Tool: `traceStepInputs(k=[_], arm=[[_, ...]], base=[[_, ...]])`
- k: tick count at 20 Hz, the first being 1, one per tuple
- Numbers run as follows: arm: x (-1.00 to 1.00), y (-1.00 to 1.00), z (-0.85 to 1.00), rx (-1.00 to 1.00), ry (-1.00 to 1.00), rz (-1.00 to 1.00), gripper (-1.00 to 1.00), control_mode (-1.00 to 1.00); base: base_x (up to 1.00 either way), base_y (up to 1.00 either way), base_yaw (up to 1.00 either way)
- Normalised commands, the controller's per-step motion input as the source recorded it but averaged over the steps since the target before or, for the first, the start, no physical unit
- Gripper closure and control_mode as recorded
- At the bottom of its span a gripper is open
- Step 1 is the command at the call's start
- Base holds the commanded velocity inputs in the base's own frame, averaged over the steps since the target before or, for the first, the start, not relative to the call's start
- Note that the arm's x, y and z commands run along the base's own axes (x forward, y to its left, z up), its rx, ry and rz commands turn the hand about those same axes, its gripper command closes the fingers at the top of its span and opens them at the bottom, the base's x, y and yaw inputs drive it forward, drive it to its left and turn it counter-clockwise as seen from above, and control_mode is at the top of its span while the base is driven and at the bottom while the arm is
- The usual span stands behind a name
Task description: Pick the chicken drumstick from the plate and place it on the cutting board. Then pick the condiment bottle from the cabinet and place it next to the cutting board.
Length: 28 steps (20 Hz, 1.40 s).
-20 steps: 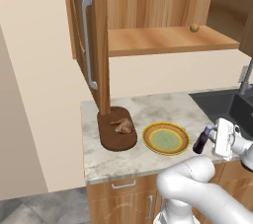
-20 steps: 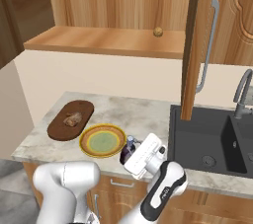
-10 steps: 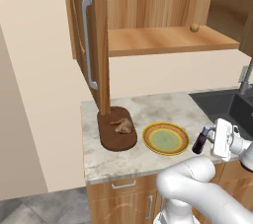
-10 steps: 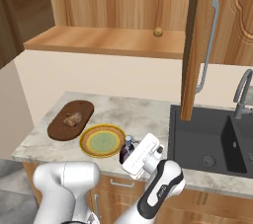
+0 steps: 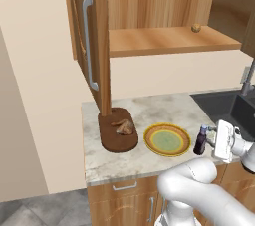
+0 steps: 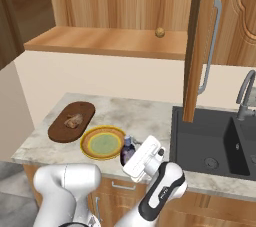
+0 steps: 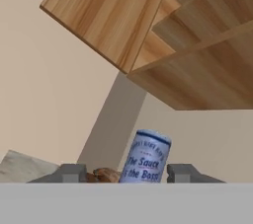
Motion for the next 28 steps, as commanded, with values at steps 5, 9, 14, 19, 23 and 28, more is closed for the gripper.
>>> traceStepInputs(k=[5, 9, 14, 19, 23, 28], arm=[[0.0, 0.02, 0.0, 0.0, 0.0, 0.0, -1.0, -1.0], [-0.1, 0.0, 0.02, 0.0, 0.0, 0.0, -1.0, -1.0], [-0.37, -0.01, 0.19, -0.01, 0.0, 0.0, -1.0, -1.0], [-0.59, -0.07, 0.33, -0.16, -0.02, -0.01, -1.0, -1.0], [-0.6, -0.08, 0.31, -0.32, -0.15, -0.11, -1.0, -1.0], [-0.54, -0.04, 0.24, -0.37, -0.19, -0.18, -1.0, -1.0]], base=[[0.0, 0.0, 0.0], [0.0, 0.0, 0.0], [0.0, 0.0, 0.0], [0.0, 0.0, 0.0], [0.0, 0.0, 0.0], [0.0, 0.0, 0.0]])
